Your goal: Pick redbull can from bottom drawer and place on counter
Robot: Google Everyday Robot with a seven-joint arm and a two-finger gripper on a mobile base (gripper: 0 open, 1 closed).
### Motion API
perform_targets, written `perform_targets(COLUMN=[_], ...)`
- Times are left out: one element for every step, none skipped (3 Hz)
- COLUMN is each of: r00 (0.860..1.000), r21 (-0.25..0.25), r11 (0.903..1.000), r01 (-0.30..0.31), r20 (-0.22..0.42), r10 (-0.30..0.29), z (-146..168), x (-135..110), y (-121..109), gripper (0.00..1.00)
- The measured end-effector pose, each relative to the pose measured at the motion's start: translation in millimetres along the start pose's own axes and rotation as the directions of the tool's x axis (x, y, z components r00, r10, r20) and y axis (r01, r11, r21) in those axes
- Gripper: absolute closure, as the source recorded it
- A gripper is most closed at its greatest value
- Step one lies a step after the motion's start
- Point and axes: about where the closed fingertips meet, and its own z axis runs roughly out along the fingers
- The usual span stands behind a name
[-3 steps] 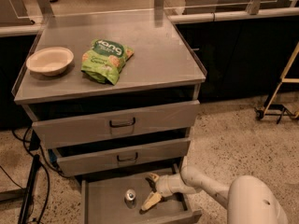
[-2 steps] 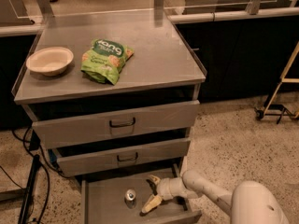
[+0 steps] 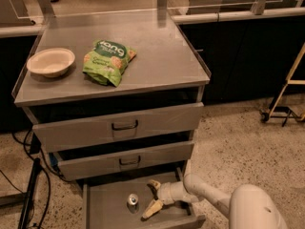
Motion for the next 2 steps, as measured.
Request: perform_targets(r00=[1.000,1.000], r21=[-0.026,-0.026], r11=[0.9997,0.9997], r01=[-0.002,-0.001], r20=[0.026,0.029], r10=[0.002,0.002], z=[26.6,28.0], x=[12.5,13.1], y=[-15.0,-17.0], gripper=[0.00,0.00])
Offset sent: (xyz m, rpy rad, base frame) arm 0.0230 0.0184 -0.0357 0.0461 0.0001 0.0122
